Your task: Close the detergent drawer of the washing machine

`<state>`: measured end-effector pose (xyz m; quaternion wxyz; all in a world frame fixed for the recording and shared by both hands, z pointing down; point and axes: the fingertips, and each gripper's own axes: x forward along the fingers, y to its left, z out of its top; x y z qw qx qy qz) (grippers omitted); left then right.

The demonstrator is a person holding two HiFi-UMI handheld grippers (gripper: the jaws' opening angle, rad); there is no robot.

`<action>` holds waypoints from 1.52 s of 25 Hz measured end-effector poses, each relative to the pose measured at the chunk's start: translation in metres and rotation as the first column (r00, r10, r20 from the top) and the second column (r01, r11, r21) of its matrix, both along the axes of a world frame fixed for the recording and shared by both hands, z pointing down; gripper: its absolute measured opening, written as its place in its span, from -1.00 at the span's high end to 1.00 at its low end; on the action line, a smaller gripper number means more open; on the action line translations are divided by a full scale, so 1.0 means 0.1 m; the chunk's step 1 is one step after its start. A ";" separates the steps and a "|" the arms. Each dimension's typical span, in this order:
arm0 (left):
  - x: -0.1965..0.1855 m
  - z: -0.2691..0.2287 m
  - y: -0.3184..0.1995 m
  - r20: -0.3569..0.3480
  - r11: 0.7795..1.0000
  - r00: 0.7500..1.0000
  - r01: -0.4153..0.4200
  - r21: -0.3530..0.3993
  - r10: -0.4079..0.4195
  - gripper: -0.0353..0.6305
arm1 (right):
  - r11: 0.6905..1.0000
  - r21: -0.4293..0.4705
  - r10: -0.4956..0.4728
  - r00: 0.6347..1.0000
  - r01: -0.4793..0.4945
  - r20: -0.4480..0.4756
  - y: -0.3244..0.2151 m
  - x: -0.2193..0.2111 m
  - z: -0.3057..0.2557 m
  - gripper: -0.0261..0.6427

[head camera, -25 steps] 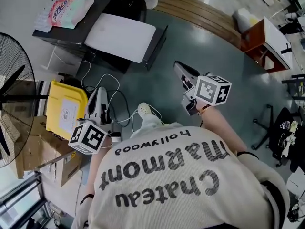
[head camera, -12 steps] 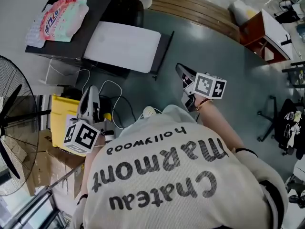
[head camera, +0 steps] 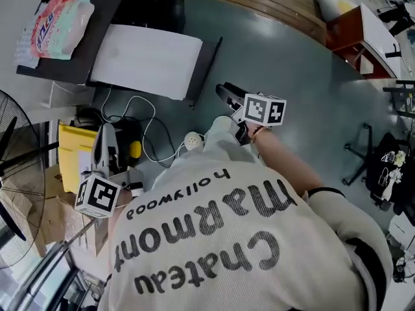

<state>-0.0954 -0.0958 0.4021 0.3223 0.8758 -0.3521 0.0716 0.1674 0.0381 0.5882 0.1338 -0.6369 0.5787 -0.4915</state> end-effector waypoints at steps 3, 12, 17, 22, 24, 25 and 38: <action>-0.03 -0.02 0.04 0.046 0.999 0.998 0.053 0.013 -0.054 0.87 | 0.999 -0.002 -0.041 0.998 0.041 0.046 -0.11 0.09 0.13 0.42; -0.01 0.07 0.31 0.060 0.973 0.972 0.228 -0.025 -0.226 0.87 | 0.992 0.061 -0.122 0.970 0.111 0.212 -0.37 0.25 0.24 0.42; -0.01 0.04 0.49 0.050 0.948 0.948 0.317 -0.036 -0.315 0.87 | 0.980 0.124 -0.184 0.943 0.154 0.279 -0.42 0.29 0.19 0.41; -0.11 0.01 0.67 0.076 0.929 0.926 0.370 -0.004 -0.369 0.87 | 0.955 0.142 -0.292 0.915 0.261 0.277 -0.50 0.21 0.19 0.41; -0.15 0.00 0.74 0.062 0.914 0.912 0.406 -0.007 -0.405 0.87 | 0.946 0.142 -0.321 0.906 0.292 0.277 -0.52 0.16 0.20 0.41; -0.17 0.01 0.77 0.067 0.908 0.906 0.418 -0.003 -0.417 0.87 | 0.942 0.140 -0.332 0.902 0.305 0.276 -0.53 0.13 0.21 0.42; -0.43 0.01 1.00 0.066 0.843 0.841 0.538 0.008 -0.537 0.87 | 0.921 0.146 -0.388 0.877 0.360 0.285 -0.61 -0.02 0.27 0.46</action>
